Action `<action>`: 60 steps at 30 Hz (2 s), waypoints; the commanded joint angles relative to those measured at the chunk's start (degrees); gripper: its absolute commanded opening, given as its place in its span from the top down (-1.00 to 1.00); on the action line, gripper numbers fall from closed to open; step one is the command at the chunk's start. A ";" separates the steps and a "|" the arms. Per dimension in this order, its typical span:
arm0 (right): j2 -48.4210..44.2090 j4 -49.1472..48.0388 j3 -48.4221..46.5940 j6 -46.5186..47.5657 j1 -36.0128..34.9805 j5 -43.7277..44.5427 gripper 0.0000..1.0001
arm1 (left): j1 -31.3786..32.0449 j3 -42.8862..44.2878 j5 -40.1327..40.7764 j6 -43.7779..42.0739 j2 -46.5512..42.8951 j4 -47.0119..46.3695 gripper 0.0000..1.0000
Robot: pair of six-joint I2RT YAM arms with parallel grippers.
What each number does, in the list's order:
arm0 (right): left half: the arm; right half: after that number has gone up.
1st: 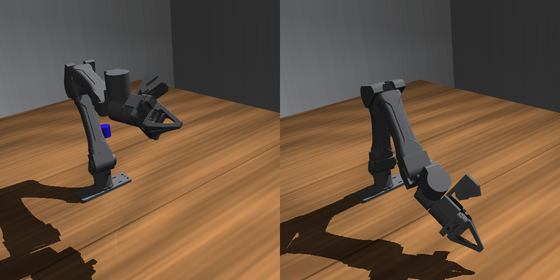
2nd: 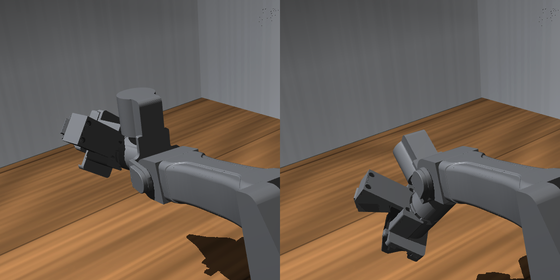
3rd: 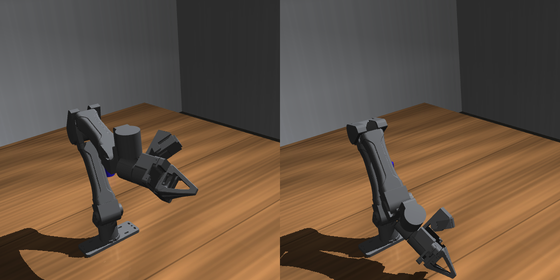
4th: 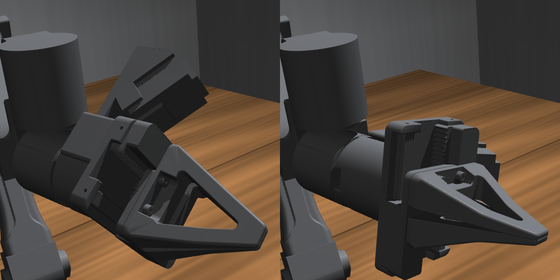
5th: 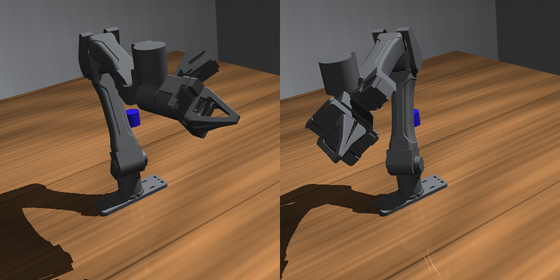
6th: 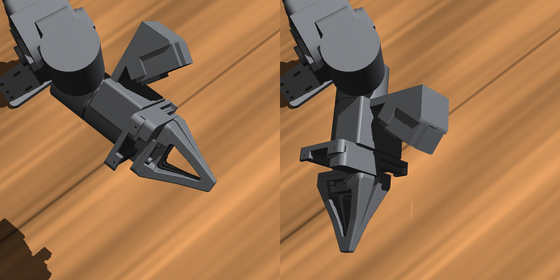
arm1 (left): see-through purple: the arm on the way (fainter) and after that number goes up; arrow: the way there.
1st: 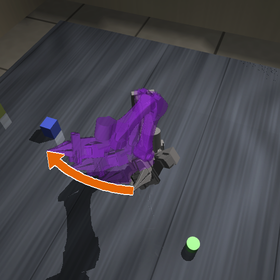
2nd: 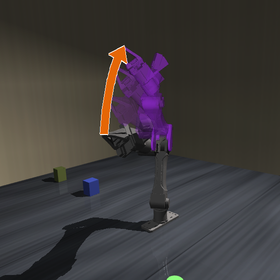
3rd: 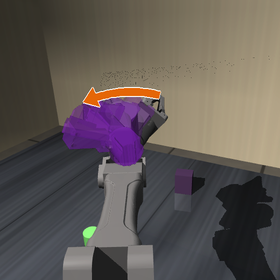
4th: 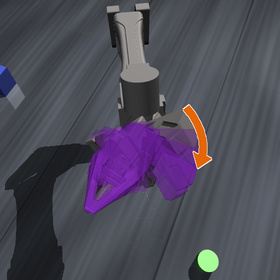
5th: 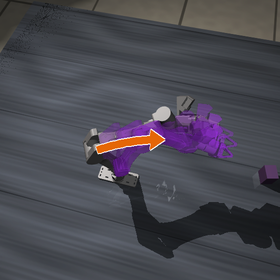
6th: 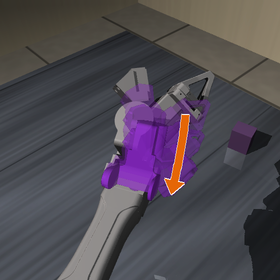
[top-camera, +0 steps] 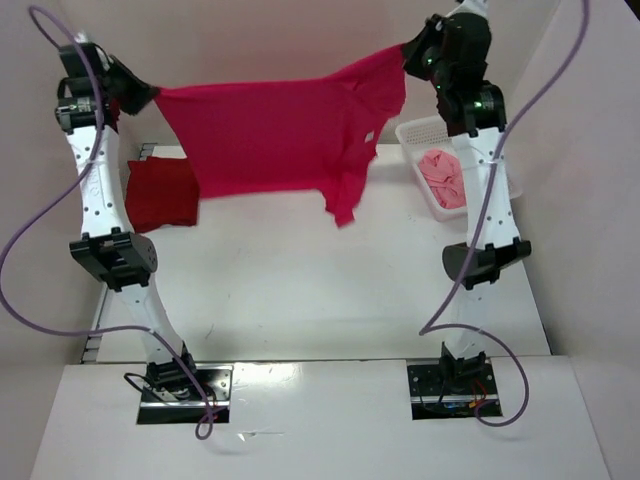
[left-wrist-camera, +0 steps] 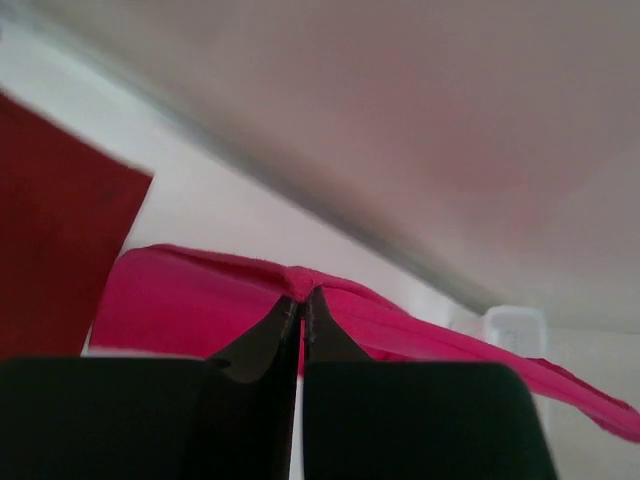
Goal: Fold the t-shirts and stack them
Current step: Flatten out the tshirt, then fold the flattened tshirt in 1/3 of the way
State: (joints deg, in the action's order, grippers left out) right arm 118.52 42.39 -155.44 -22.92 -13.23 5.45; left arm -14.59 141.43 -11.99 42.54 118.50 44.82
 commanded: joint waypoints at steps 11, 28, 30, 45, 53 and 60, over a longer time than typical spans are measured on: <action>-25.32 -15.30 47.86 -0.20 5.85 -2.03 0.99 | -2.72 -13.75 3.54 -3.70 -9.82 -9.62 0.99; -57.16 1.10 101.55 -9.68 6.38 -15.82 0.99 | -8.08 -88.23 0.66 -2.20 -41.50 -13.10 0.99; -61.45 6.02 103.13 -12.14 6.38 -15.82 0.99 | -9.75 -91.93 -1.97 -3.69 -43.17 -10.81 0.99; -69.14 14.87 105.24 -19.27 3.21 -20.13 0.99 | -10.11 -91.95 -5.42 -6.25 -49.79 -4.98 0.99; -43.05 -7.04 99.46 -16.03 3.21 -13.90 0.99 | -7.22 -85.27 -3.40 -3.52 -34.75 -14.14 0.99; -26.86 -10.66 86.38 -14.08 3.21 -9.24 0.99 | -5.01 -78.33 -2.25 -1.68 -24.11 -17.21 0.99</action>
State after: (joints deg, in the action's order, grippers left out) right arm 89.12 37.67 -62.41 -38.68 -9.63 -7.64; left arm -19.94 59.59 -15.18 39.46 93.43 30.98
